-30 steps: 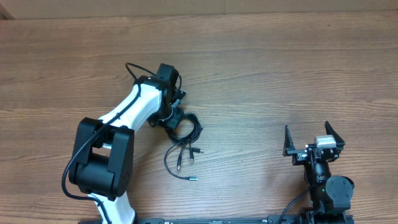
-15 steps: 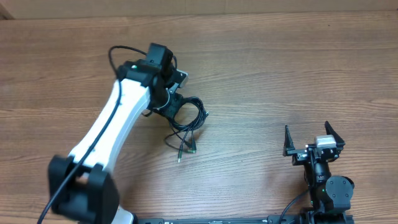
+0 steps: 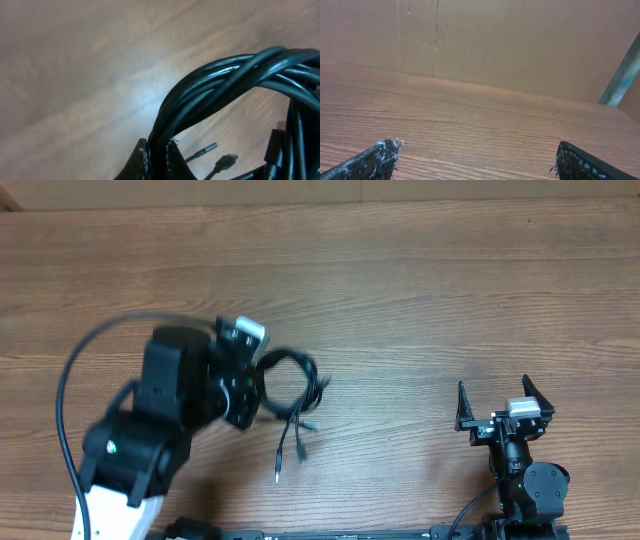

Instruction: Untangle cables

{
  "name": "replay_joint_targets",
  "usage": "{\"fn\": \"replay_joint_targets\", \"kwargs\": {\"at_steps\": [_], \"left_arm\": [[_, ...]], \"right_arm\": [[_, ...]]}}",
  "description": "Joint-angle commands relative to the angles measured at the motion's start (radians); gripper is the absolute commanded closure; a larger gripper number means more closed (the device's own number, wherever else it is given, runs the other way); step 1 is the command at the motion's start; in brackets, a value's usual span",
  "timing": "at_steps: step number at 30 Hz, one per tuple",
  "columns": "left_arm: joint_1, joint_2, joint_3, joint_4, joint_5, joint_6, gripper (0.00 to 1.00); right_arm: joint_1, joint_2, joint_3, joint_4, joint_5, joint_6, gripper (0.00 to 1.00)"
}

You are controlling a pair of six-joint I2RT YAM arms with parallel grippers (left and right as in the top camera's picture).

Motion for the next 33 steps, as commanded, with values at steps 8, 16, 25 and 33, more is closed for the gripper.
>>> {"fn": "replay_joint_targets", "kwargs": {"at_steps": [8,16,25,33], "left_arm": [[-0.002,-0.045,-0.269,0.162,0.017,-0.476,0.96],[-0.002,0.052,-0.273,0.254,0.000,-0.625,0.96],[-0.002,0.085,-0.273,0.269,0.015,-0.627,0.96],[-0.002,0.085,-0.273,0.267,0.019,-0.626,0.96]], "right_arm": [[0.004,-0.006,-0.010,0.006,0.009,-0.004,0.00],[0.005,-0.006,-0.010,0.026,-0.189,0.303,0.00],[0.005,-0.006,-0.010,0.040,-0.577,1.235,0.00],[0.005,-0.006,0.014,0.066,-0.606,1.058,0.01]]}}
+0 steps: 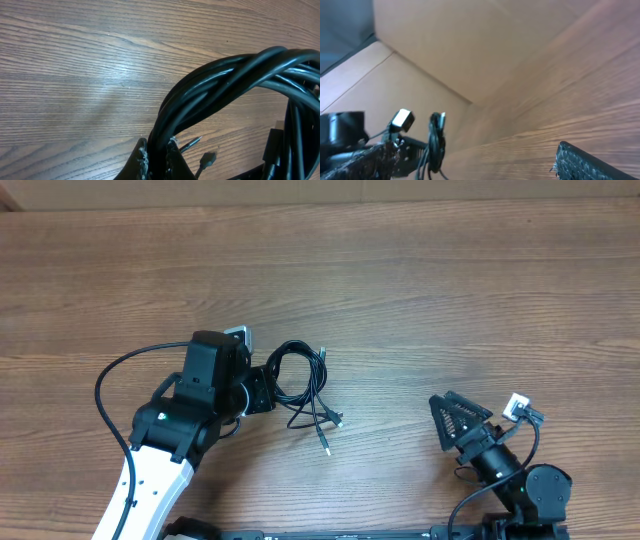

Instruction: Untangle cables

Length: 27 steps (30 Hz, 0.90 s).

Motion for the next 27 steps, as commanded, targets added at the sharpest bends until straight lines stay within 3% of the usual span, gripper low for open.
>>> {"fn": "replay_joint_targets", "kwargs": {"at_steps": [1,9,19,23,27], "left_arm": [[-0.002,-0.002,-0.006,0.008,0.021,-0.012,0.96],[-0.002,-0.002,-0.006,0.008,0.018,-0.010,0.96],[-0.002,0.010,-0.006,0.007,-0.002,-0.014,0.96],[-0.002,0.012,-0.006,0.007,-0.021,-0.049,0.96],[-0.002,0.012,-0.006,-0.008,-0.101,-0.174,0.96]], "right_arm": [[0.005,-0.005,0.034,-0.033,-0.053,-0.098,0.01],[0.005,0.166,0.298,-0.356,0.004,-0.340,0.01],[0.067,0.662,0.708,-0.715,-0.006,-0.474,0.01],[0.146,0.802,0.795,-0.675,-0.169,-0.466,0.00],[0.163,0.891,0.800,-0.547,-0.250,-0.467,0.00]]}}
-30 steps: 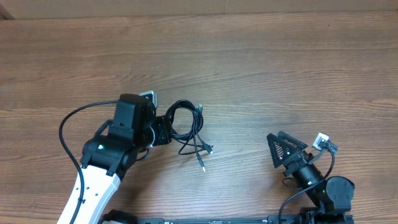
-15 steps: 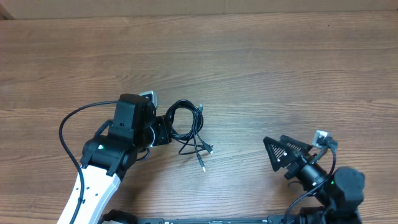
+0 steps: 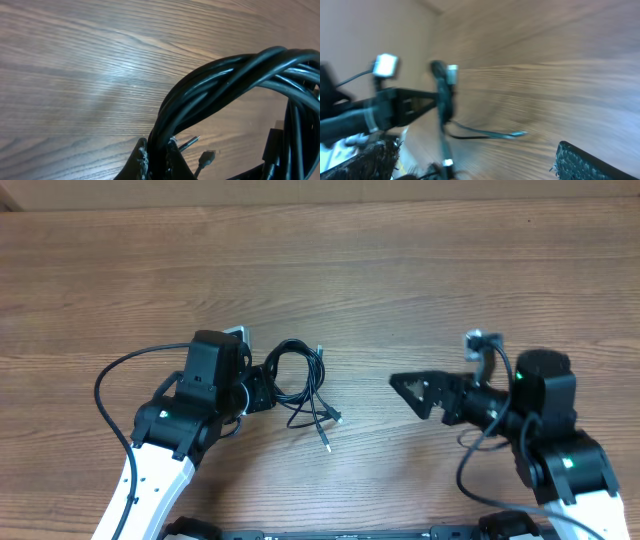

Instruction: Untangle cables

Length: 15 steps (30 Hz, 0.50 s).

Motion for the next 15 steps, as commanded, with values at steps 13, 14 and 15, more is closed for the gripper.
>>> {"fn": "replay_joint_targets", "kwargs": {"at_steps": [13,14,15], "left_arm": [[-0.002,0.001,-0.005,-0.055,-0.156,-0.333,0.96],[-0.002,0.001,-0.005,-0.061,-0.156,-0.333,0.96],[-0.002,0.001,-0.005,-0.068,-0.156,-0.334,0.96]], "right_arm": [[0.362,0.268,0.027,0.255,0.216,-0.102,0.02],[0.407,0.275,0.027,0.259,0.282,-0.103,0.02],[0.457,0.280,0.027,0.266,0.353,-0.103,0.02]]}}
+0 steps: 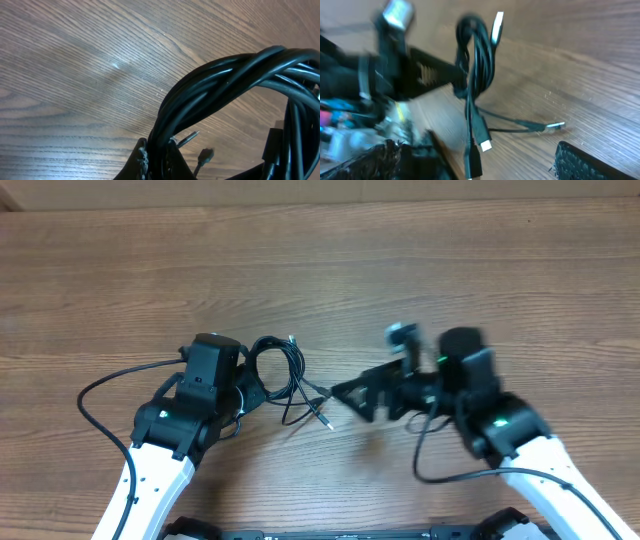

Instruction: Untangle cables

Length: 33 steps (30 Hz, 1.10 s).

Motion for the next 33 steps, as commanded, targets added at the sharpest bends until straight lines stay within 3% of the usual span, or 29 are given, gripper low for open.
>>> {"fn": "replay_joint_targets", "kwargs": {"at_steps": [1,7,11,18,29,33], "left_arm": [[-0.002,0.001,-0.005,-0.018,-0.017,-0.050,0.96],[-0.002,0.001,-0.005,-0.057,-0.014,-0.050,0.96],[-0.003,0.001,-0.005,-0.056,0.023,-0.049,0.96],[-0.020,0.001,-0.005,-0.060,0.047,-0.049,0.96],[-0.070,0.001,-0.005,-0.059,-0.061,-0.050,0.96],[-0.070,0.001,-0.005,-0.053,-0.035,-0.049,0.96]], "right_arm": [[0.159,0.017,0.021,0.027,0.325,-0.029,0.02],[0.397,0.030,0.021,0.045,0.756,-0.109,0.03],[0.492,0.074,0.021,0.045,0.922,-0.174,0.05],[0.541,0.161,0.021,0.087,0.938,-0.182,0.06],[0.577,0.159,0.034,0.134,0.938,-0.181,0.06],[0.576,0.164,0.034,0.111,0.938,-0.178,0.15]]}}
